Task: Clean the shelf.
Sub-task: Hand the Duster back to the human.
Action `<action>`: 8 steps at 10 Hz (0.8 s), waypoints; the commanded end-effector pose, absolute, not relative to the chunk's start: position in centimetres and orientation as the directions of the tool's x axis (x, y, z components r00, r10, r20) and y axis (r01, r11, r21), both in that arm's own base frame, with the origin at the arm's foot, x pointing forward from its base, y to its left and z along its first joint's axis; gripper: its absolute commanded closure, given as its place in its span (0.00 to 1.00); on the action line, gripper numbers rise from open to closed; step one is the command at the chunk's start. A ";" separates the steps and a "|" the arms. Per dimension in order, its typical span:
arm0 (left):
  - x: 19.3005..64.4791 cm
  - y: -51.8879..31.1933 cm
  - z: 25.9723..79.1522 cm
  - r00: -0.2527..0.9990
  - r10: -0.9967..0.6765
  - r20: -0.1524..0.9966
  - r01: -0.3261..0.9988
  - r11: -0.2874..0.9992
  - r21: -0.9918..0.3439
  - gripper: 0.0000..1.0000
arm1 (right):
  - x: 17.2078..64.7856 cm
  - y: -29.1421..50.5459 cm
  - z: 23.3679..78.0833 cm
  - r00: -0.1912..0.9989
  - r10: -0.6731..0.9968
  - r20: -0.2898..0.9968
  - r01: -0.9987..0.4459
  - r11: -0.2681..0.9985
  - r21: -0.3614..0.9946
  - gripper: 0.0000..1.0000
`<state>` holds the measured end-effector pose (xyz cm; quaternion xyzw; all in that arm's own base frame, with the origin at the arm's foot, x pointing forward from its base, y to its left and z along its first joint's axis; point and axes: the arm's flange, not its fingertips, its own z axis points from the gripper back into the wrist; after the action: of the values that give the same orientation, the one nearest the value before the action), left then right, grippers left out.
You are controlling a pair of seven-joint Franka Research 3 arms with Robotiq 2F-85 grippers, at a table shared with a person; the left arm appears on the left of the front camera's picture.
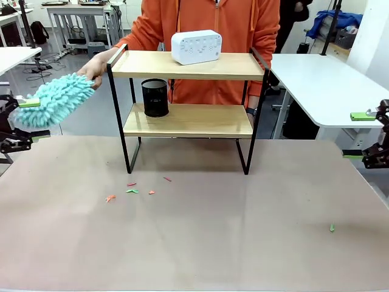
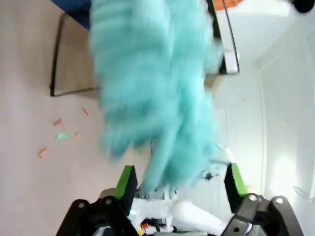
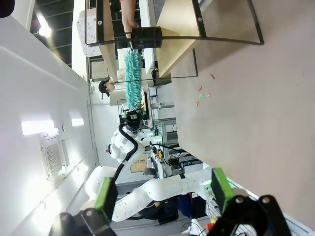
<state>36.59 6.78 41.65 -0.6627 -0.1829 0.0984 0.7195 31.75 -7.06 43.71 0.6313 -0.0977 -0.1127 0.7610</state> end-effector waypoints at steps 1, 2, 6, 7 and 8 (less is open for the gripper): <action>35.3 3.2 40.9 0.947 0.283 0.153 0.145 0.049 -0.988 0.00 | 31.8 -7.1 43.7 0.956 -0.295 0.006 0.048 0.177 0.983 0.00; 35.4 0.2 40.3 0.955 0.246 0.168 0.169 0.019 -0.985 0.00 | 31.2 -4.5 44.1 0.987 -0.154 0.034 -0.008 0.163 0.987 0.00; 36.2 -9.8 37.1 0.995 0.043 0.094 0.096 -0.047 -0.994 0.00 | 31.8 6.4 41.5 1.000 -0.001 0.026 -0.026 0.066 0.998 0.00; 36.5 -10.0 37.1 0.998 0.035 0.047 0.049 -0.052 -0.997 0.00 | 32.1 6.8 40.8 0.999 -0.040 -0.021 0.026 0.142 0.990 0.00; 37.9 -9.3 37.7 0.992 0.068 0.110 0.113 -0.036 -0.993 0.00 | 32.9 5.0 43.4 1.000 0.020 0.013 -0.015 0.118 0.993 0.00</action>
<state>37.59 -10.82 36.57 -0.7202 -0.0378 -0.0187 0.6925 33.52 6.49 42.22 0.6622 0.0133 0.0036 0.7492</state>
